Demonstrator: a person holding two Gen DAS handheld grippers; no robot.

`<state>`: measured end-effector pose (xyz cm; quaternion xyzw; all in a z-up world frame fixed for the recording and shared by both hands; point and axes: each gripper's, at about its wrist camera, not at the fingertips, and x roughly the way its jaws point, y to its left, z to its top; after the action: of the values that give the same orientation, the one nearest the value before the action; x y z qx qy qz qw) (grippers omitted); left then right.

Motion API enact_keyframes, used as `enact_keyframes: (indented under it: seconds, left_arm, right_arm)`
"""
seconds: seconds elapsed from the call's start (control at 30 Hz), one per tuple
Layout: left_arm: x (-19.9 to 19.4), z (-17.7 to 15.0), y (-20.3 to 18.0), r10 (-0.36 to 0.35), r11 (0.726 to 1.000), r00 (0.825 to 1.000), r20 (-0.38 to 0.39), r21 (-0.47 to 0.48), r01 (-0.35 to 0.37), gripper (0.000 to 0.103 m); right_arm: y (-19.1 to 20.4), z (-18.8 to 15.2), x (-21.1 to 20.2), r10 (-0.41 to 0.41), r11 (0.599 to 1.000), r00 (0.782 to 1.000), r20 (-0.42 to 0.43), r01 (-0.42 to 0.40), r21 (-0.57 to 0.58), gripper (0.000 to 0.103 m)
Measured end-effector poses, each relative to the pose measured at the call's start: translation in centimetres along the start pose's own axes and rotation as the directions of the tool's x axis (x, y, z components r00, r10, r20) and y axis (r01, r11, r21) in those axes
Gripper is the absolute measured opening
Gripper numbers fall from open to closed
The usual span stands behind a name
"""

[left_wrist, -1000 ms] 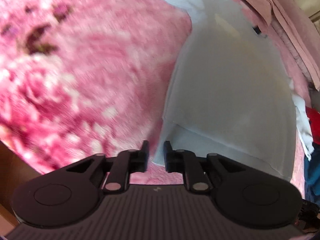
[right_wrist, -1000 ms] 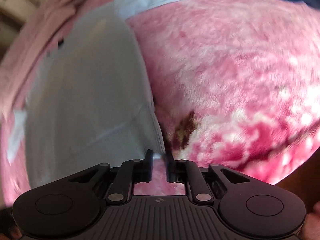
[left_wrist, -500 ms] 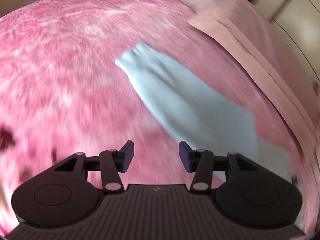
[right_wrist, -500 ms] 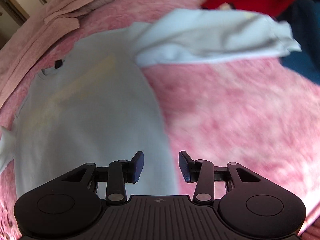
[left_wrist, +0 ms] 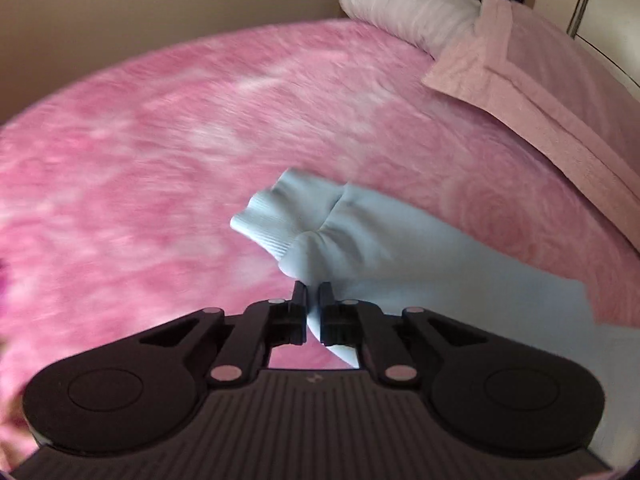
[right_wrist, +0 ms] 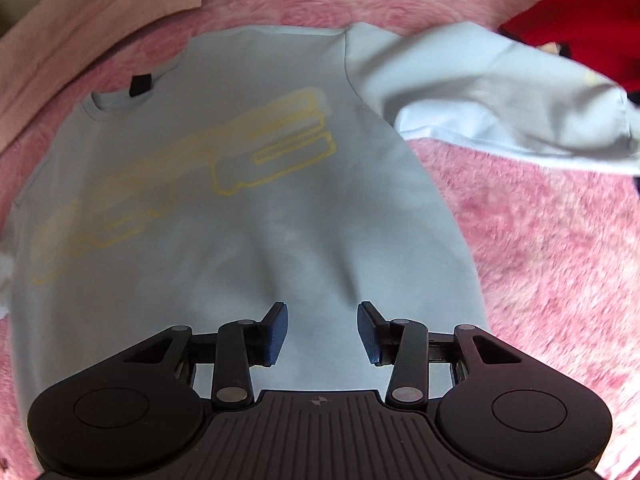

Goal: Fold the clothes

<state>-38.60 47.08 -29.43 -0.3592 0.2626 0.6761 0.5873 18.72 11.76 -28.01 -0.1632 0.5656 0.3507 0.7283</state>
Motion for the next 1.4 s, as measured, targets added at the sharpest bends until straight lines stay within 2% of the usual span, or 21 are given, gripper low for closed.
enact_keyframes:
  seconds: [0.1,0.17,0.23,0.33,0.47,0.57,0.63,0.7,0.73,0.8,0.83,0.93,1.0,1.07,1.13,1.17,1.2,1.27,1.33,1.37,1.4]
  left_arm:
    - [-1.9,-2.4,1.4,0.065,0.997,0.998,-0.008,0.03,-0.065,0.008]
    - [-1.8,-4.6,1.7,0.107,0.994,0.993,-0.057,0.041,-0.105,0.014]
    - [-2.8,-5.8,1.3,0.135,0.991,0.99,-0.045,0.027,-0.134,0.018]
    - [-4.2,-6.6,0.4,0.202,0.979,0.974,-0.102,0.01,-0.202,0.018]
    - [-7.5,-6.3,-4.5,0.071,0.995,0.996,-0.05,0.079,-0.067,0.015]
    - [-9.7,-6.0,-8.3,-0.04,0.989,0.999,-0.021,0.142,0.042,0.025]
    - [-8.8,-5.1,-13.5,-0.203,0.949,0.978,-0.047,0.238,0.208,0.033]
    - [-7.1,-4.2,-18.9,-0.328,0.886,0.939,-0.102,0.312,0.344,0.035]
    - [-6.2,-3.9,-21.6,-0.378,0.848,0.916,-0.132,0.348,0.4,0.04]
    - [-4.5,-3.5,-27.0,-0.443,0.768,0.877,-0.186,0.427,0.478,0.042]
    - [-3.6,-3.6,-29.4,-0.459,0.729,0.864,-0.205,0.47,0.498,0.044]
    - [-0.9,-4.2,-35.2,-0.446,0.627,0.862,-0.242,0.602,0.494,0.048]
    - [0.9,-4.8,-37.4,-0.422,0.573,0.867,-0.266,0.663,0.482,0.047]
    - [2.1,-5.6,-37.9,-0.428,0.521,0.859,-0.281,0.7,0.489,0.038]
    - [3.1,-6.3,-38.3,-0.436,0.471,0.851,-0.294,0.731,0.494,0.004]
    - [2.9,-6.5,-38.4,-0.446,0.462,0.848,-0.286,0.738,0.492,0.003]
    - [2.6,-6.6,-38.4,-0.455,0.463,0.853,-0.258,0.75,0.473,0.002]
    - [2.1,-6.5,-38.5,-0.482,0.478,0.853,-0.199,0.757,0.447,0.002]
    - [2.3,-5.9,-39.0,-0.499,0.522,0.851,-0.163,0.727,0.446,0.003]
    - [2.9,-5.7,-39.5,-0.486,0.542,0.858,-0.163,0.715,0.442,0.003]
    - [3.5,-5.8,-40.1,-0.461,0.548,0.871,-0.168,0.719,0.428,0.005]
  right_arm:
    - [0.9,0.6,0.8,-0.009,1.0,1.0,-0.009,0.008,-0.025,0.043]
    - [1.4,1.1,1.4,-0.01,0.999,1.0,-0.017,0.009,-0.044,0.043]
    - [1.3,1.9,2.1,0.012,0.997,0.999,-0.03,-0.014,-0.078,0.043]
    - [0.9,3.3,2.7,0.052,0.989,0.998,-0.034,-0.056,-0.135,0.043]
    - [-0.6,6.2,2.4,0.115,0.969,0.993,-0.009,-0.114,-0.218,0.043]
    - [-0.9,10.1,3.1,0.163,0.946,0.986,0.037,-0.146,-0.291,0.043]
    - [-0.9,12.8,3.8,0.197,0.926,0.978,0.07,-0.162,-0.342,0.043]
    - [-0.9,15.6,4.4,0.233,0.903,0.967,0.101,-0.176,-0.392,0.044]
    - [-0.6,16.9,4.9,0.247,0.89,0.963,0.111,-0.181,-0.418,0.045]
    - [1.0,19.3,6.7,0.263,0.863,0.957,0.121,-0.178,-0.472,0.056]
    - [1.9,20.4,7.7,0.272,0.85,0.953,0.13,-0.175,-0.498,0.057]
    - [3.9,23.0,10.3,0.298,0.83,0.944,0.141,-0.183,-0.527,0.057]
    - [5.4,24.3,12.2,0.314,0.824,0.94,0.135,-0.199,-0.531,0.057]
    - [6.3,24.7,13.7,0.322,0.812,0.94,0.113,-0.212,-0.544,0.057]
    - [7.1,24.9,15.2,0.327,0.797,0.941,0.087,-0.225,-0.561,0.056]
    - [7.3,25.0,15.6,0.331,0.791,0.94,0.082,-0.23,-0.566,0.024]
    - [7.2,25.1,15.2,0.339,0.79,0.936,0.094,-0.23,-0.568,0.004]
    - [7.1,25.2,14.5,0.355,0.789,0.927,0.119,-0.229,-0.571,0.003]
    - [6.9,25.4,13.8,0.369,0.79,0.917,0.148,-0.227,-0.569,0.003]
    - [6.7,25.5,13.6,0.37,0.803,0.913,0.172,-0.221,-0.554,0.003]
    - [6.6,25.7,13.8,0.36,0.82,0.913,0.193,-0.211,-0.531,0.003]
